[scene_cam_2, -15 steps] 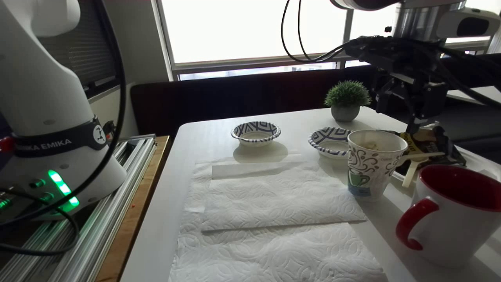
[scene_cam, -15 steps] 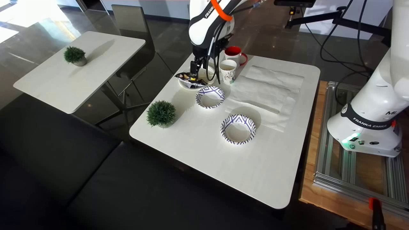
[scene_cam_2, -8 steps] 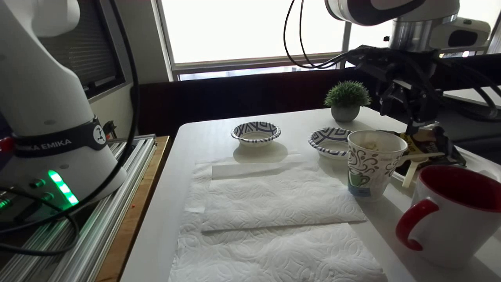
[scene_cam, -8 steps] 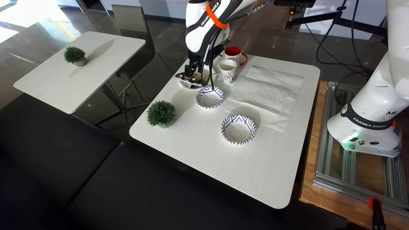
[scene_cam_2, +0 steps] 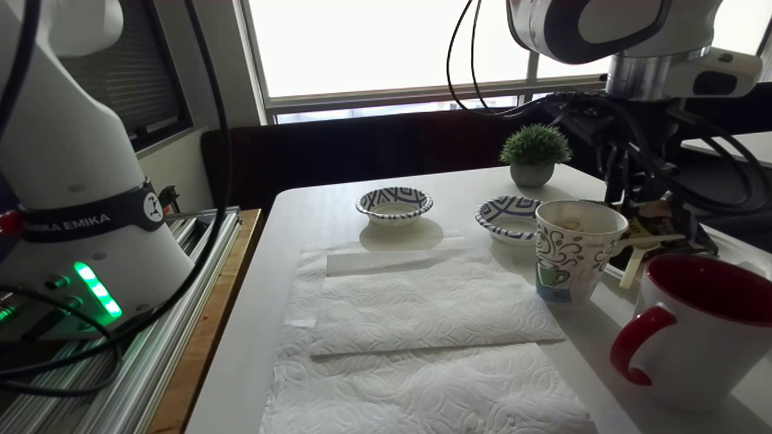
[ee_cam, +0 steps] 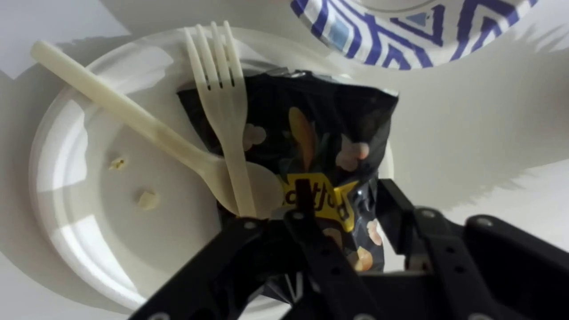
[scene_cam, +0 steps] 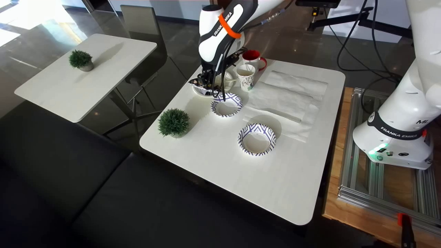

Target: Put the black packet on the table.

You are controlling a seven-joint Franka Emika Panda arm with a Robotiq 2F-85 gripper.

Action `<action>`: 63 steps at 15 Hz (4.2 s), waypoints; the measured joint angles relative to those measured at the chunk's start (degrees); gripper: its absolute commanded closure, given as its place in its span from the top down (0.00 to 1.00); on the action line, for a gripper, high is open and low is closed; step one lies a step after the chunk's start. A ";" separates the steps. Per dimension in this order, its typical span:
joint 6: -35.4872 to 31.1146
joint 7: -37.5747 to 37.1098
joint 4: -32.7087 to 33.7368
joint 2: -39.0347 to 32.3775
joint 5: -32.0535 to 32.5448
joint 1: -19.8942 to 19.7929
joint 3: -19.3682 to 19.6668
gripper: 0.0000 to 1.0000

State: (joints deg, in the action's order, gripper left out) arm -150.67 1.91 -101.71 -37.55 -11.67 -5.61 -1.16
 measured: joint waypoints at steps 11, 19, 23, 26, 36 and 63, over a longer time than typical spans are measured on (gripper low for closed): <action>0.01 -5.71 0.07 0.79 1.12 3.10 2.21 0.00; 0.22 -8.65 -0.24 3.51 10.63 9.20 5.55 0.00; 0.36 -8.94 -0.25 4.13 12.96 10.04 6.33 0.00; 0.39 -8.72 -0.25 4.31 13.60 9.96 6.46 0.00; 0.10 -2.65 -0.13 5.04 12.62 6.11 2.37 0.00; 4.75 -0.62 -23.35 24.42 16.23 10.15 -1.47 0.00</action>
State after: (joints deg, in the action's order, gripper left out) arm -145.93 1.29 -125.06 -13.13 4.56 4.53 -2.64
